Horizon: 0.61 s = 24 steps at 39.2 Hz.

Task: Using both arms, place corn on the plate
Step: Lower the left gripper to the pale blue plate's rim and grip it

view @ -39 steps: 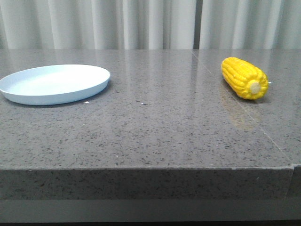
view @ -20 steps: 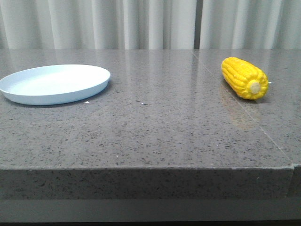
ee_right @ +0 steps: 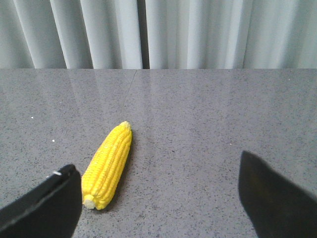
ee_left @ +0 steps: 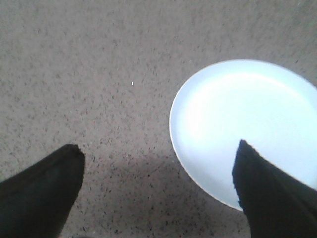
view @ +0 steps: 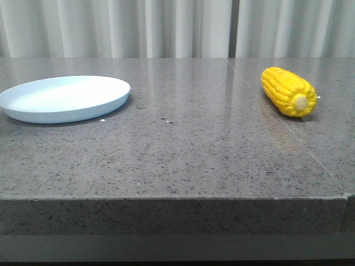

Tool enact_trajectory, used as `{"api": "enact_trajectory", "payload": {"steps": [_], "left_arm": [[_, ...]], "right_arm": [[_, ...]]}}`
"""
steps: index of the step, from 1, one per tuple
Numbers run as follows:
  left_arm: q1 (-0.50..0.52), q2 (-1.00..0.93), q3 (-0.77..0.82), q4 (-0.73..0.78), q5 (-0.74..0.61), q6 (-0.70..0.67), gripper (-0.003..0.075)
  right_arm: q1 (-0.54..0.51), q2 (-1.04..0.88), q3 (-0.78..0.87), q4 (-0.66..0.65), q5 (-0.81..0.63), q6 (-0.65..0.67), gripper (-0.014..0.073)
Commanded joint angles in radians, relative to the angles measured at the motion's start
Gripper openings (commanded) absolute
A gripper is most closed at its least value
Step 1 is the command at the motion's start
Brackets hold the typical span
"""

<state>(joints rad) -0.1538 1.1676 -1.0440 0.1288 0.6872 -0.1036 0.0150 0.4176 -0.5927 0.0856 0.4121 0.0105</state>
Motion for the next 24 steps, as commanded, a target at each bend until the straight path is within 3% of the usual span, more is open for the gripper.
{"api": "enact_trajectory", "payload": {"steps": [1,9,24], "left_arm": [[-0.008,0.109,-0.152,-0.032,0.12,0.0,0.0581],[-0.008,0.337,-0.311,-0.092,0.316,0.0,0.058],[-0.008,0.528,-0.372,-0.113,0.287,0.0,0.0563]], "right_arm": [[-0.005,0.012,-0.037,0.0,-0.078,-0.011,0.0663],[-0.005,0.012,-0.037,0.0,-0.078,-0.011,0.0663],[-0.005,0.012,-0.037,0.0,-0.078,-0.011,0.0663]]}}
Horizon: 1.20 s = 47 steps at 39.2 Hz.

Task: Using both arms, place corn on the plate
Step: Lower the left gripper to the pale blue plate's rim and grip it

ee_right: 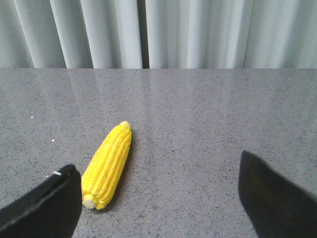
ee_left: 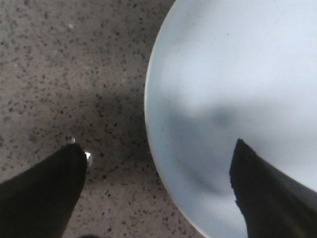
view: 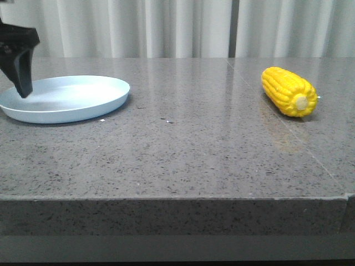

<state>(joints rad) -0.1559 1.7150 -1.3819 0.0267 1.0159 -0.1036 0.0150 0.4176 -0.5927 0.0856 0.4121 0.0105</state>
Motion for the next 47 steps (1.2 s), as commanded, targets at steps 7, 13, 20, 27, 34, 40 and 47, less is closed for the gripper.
{"api": "enact_trajectory", "payload": {"steps": [7,13,20,27,34,40,47], "left_arm": [[-0.006,-0.001,-0.034,-0.011,-0.048,0.0,0.0563],[-0.006,-0.001,-0.047,-0.011,-0.04,0.0,0.0499],[-0.006,-0.001,-0.05,-0.021,-0.04,0.0,0.0241],[-0.006,-0.001,-0.05,-0.021,-0.04,0.0,-0.0006],[-0.006,-0.001,-0.063,-0.027,-0.039,0.0,-0.002],[-0.032,-0.014,-0.14,-0.041,-0.02,0.0,-0.002],[-0.113,-0.027,-0.259,-0.081,0.029,0.0,-0.002]], "right_arm": [[-0.005,0.012,-0.037,0.0,-0.078,-0.011,0.0663],[-0.005,0.012,-0.037,0.0,-0.078,-0.011,0.0663],[-0.005,0.012,-0.037,0.0,-0.078,-0.011,0.0663],[-0.005,0.012,-0.037,0.0,-0.078,-0.011,0.0663],[-0.005,0.012,-0.037,0.0,-0.078,-0.011,0.0663],[-0.005,0.012,-0.037,0.0,-0.078,-0.011,0.0663],[-0.005,0.012,-0.037,0.0,-0.077,-0.011,0.0663]]}}
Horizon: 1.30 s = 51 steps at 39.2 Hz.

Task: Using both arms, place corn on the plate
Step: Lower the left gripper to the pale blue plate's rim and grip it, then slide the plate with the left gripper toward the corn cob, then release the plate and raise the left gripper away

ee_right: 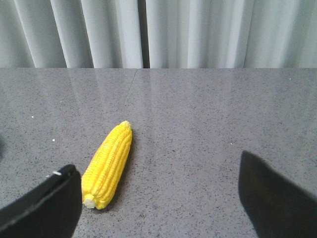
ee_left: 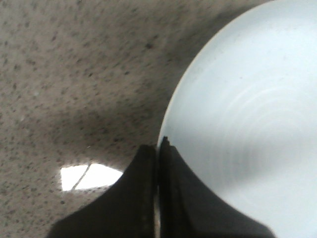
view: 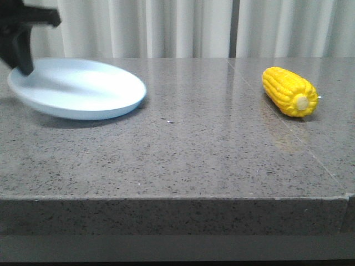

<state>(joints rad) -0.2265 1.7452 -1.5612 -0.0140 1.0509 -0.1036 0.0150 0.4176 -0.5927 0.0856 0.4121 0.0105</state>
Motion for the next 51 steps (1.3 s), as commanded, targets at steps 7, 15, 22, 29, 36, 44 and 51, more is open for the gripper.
{"api": "enact_trajectory", "payload": {"steps": [7,15,22,29,36,44,51], "left_arm": [[-0.111,-0.039,-0.106,-0.124,-0.048,0.0,-0.002],[-0.153,0.029,-0.106,-0.179,-0.041,0.0,-0.002],[-0.165,0.076,-0.106,-0.191,-0.05,0.0,-0.0015],[-0.165,0.078,-0.106,-0.191,-0.05,0.0,0.0146],[-0.161,0.058,-0.13,-0.146,-0.036,0.0,0.0418],[-0.161,-0.037,-0.131,0.021,-0.011,-0.006,0.0484],[-0.13,-0.119,-0.113,0.103,0.016,-0.011,0.0345]], "right_arm": [[-0.005,0.012,-0.037,0.0,-0.077,-0.011,0.0663],[-0.005,0.012,-0.037,0.0,-0.077,-0.011,0.0663],[-0.005,0.012,-0.037,0.0,-0.077,-0.011,0.0663],[-0.005,0.012,-0.037,0.0,-0.077,-0.011,0.0663],[-0.005,0.012,-0.037,0.0,-0.077,-0.011,0.0663],[-0.005,0.012,-0.037,0.0,-0.077,-0.011,0.0663],[-0.005,0.012,-0.037,0.0,-0.077,-0.011,0.0663]]}}
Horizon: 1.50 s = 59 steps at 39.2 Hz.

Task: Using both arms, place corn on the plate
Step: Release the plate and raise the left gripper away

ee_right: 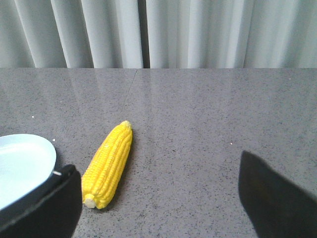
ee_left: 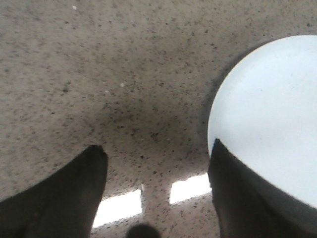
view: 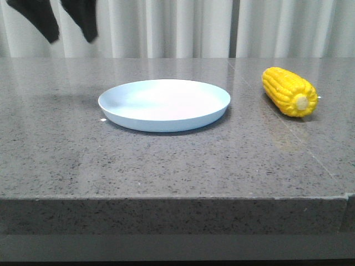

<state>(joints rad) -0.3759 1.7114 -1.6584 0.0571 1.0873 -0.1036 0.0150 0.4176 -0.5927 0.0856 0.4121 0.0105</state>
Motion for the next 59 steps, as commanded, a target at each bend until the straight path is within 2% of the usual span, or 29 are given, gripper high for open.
{"api": "enact_trajectory", "payload": {"steps": [1,9,15,27,37,50,59], "left_arm": [[0.032,-0.096,-0.009,0.032,-0.02,-0.011,0.0313],[0.122,-0.213,0.097,0.067,-0.043,-0.011,0.0109],[0.147,-0.341,0.243,0.082,-0.127,-0.011,-0.002],[0.147,-0.707,0.65,0.07,-0.464,-0.003,-0.002],[0.147,-1.051,0.979,0.07,-0.685,-0.003,-0.002],[0.147,-1.433,1.194,0.076,-0.738,-0.003,-0.002],[0.147,-1.572,1.256,0.076,-0.74,-0.003,-0.002]], "right_arm": [[-0.005,0.012,-0.037,0.0,-0.077,-0.011,0.0663],[-0.005,0.012,-0.037,0.0,-0.077,-0.011,0.0663],[-0.005,0.012,-0.037,0.0,-0.077,-0.011,0.0663],[-0.005,0.012,-0.037,0.0,-0.077,-0.011,0.0663],[-0.005,0.012,-0.037,0.0,-0.077,-0.011,0.0663],[-0.005,0.012,-0.037,0.0,-0.077,-0.011,0.0663],[-0.005,0.012,-0.037,0.0,-0.077,-0.011,0.0663]]}}
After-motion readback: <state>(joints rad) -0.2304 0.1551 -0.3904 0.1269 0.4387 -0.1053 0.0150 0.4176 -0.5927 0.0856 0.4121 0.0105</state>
